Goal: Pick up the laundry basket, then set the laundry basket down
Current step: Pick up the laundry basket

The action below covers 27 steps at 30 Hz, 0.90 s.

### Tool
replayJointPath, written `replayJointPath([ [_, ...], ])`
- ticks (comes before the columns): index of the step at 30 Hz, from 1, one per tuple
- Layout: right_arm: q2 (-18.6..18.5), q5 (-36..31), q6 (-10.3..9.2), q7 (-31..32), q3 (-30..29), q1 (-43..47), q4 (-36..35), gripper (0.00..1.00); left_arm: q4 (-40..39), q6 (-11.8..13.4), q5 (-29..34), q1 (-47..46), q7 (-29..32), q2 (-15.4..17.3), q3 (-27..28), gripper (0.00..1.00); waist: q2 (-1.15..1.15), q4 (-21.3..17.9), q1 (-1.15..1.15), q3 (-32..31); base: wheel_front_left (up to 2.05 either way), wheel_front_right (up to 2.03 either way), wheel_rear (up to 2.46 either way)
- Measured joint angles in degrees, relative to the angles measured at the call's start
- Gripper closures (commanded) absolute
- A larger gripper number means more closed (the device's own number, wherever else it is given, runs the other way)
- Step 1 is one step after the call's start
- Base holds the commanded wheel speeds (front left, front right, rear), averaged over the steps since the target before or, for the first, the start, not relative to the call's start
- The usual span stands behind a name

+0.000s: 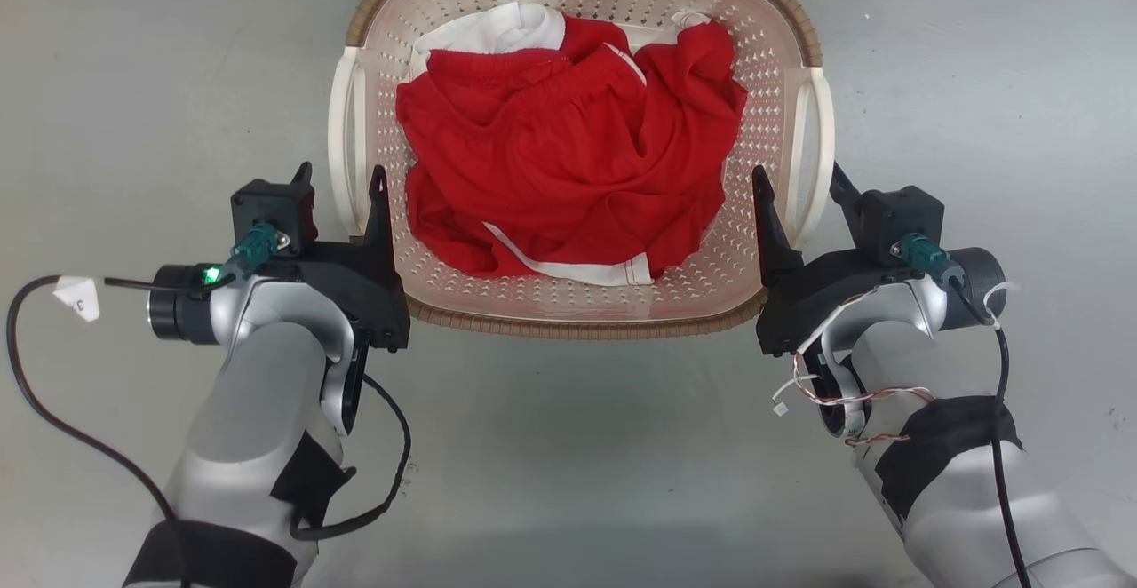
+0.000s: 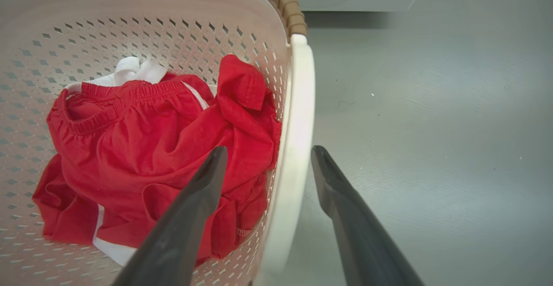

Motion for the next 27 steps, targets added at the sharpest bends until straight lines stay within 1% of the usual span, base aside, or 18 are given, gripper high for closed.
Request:
replayJointPath([
  [8,-0.02,3.35,-0.11,0.87,2.44,-2.54,1.33,0.00,2.08,-0.57,0.31,-4.04,0.85,-0.15,-1.22,0.00,0.00,0.27,0.00,1.42,0.00,0.00,0.00],
  [9,-0.02,3.69,-0.13,1.09,2.56,-2.81,1.60,0.00,2.36,-0.94,0.47,-4.46,0.97,-0.15,-1.48,0.00,0.00,0.29,0.00,1.65,0.00,0.00,0.00],
  [20,-0.12,6.98,-0.78,2.54,5.65,-4.08,4.05,0.00,5.95,-1.46,0.54,-6.59,1.94,-0.27,-2.93,0.00,0.00,0.49,0.00,2.67,0.00,0.00,0.00],
  [21,-0.12,7.09,-0.78,2.63,5.94,-4.24,4.41,0.00,6.22,-1.47,0.54,-6.66,1.97,-0.29,-3.11,0.05,0.00,0.51,0.00,2.70,0.00,0.00,0.00],
  [22,-0.12,7.43,-0.78,2.96,6.15,-4.34,4.66,0.04,6.50,-1.47,0.54,-6.69,2.02,-0.29,-3.31,0.13,0.00,0.53,0.00,2.72,0.00,0.00,0.00],
  [25,-0.13,8.35,-0.85,3.57,6.72,-4.72,5.24,0.24,7.14,-1.52,0.48,-6.71,2.23,-0.29,-4.01,0.52,0.00,0.57,0.00,2.76,0.00,0.00,0.00],
  [26,-0.13,8.59,-0.86,3.60,6.99,-4.86,5.38,0.30,7.16,-1.52,0.37,-6.71,2.40,-0.29,-4.27,0.58,0.00,0.57,0.00,2.76,0.00,0.00,0.00],
  [27,-0.13,8.91,-0.86,3.61,7.32,-4.97,5.43,0.36,7.16,-1.52,0.21,-6.72,2.44,-0.29,-4.57,0.69,0.00,0.56,0.00,2.76,0.00,0.00,0.00],
])
